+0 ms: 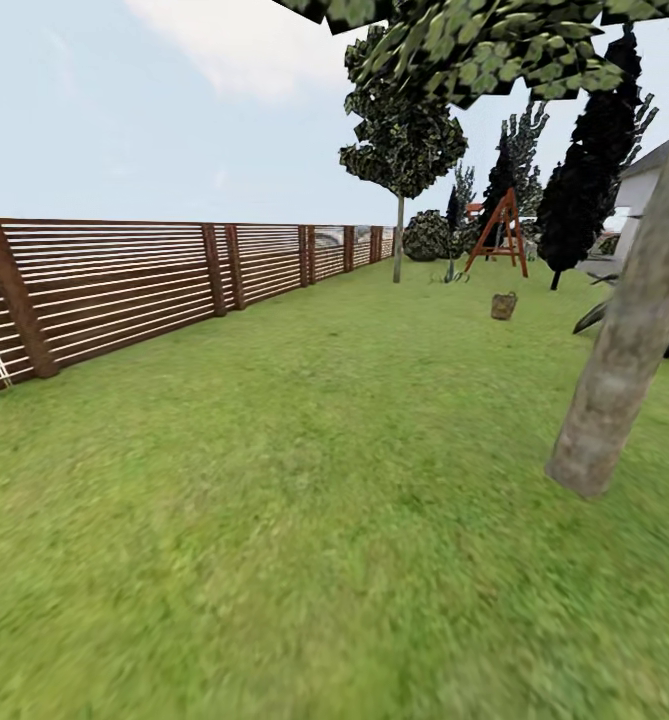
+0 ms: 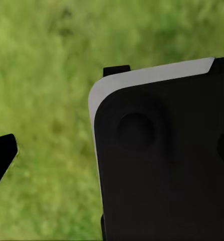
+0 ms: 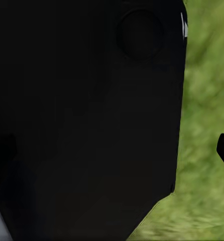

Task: Take the three Easter eggs out of the wicker basket on the lawn in the garden, then place them on the lawn next to a single tree (choose any tree) so that all three eggs are next to the same tree and none are left in the basket.

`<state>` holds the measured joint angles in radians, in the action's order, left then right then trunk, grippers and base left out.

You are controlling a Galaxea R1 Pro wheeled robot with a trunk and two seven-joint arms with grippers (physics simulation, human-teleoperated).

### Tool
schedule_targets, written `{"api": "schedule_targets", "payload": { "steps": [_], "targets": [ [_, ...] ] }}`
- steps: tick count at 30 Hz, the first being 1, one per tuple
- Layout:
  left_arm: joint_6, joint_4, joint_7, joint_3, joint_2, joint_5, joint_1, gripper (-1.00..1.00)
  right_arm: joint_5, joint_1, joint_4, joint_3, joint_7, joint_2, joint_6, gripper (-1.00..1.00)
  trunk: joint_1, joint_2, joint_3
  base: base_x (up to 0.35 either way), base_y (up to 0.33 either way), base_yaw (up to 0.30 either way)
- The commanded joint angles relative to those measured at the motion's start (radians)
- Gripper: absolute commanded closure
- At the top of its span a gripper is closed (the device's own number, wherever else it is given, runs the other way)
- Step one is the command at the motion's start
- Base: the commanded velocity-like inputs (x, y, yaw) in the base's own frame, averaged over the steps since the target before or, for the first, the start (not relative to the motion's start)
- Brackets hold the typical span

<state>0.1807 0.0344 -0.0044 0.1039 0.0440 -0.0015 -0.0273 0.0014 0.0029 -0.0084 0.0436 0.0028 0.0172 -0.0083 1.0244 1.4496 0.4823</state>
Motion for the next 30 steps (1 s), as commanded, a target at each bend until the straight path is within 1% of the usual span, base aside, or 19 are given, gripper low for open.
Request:
{"api": "schedule_targets", "payload": {
  "steps": [1,18,30],
  "targets": [
    [0.003,-0.001,0.0,0.007,0.0,0.0,0.0,-1.0,0.0,0.0,-0.001,0.005,0.0,0.0,-0.001,-1.0,0.001,0.0,0.001,0.326,0.144,-0.007],
    [0.003,-0.001,-0.001,0.007,0.0,0.0,0.0,-1.0,-0.001,0.0,-0.001,0.008,0.0,0.0,-0.001,-1.0,0.001,0.0,0.001,0.326,0.144,-0.001],
    [0.003,-0.001,-0.002,0.007,-0.001,0.0,0.0,-1.0,0.001,0.0,0.003,0.007,0.0,-0.005,0.001,-1.0,0.001,0.0,0.001,0.326,0.144,0.0]
  ]
}}
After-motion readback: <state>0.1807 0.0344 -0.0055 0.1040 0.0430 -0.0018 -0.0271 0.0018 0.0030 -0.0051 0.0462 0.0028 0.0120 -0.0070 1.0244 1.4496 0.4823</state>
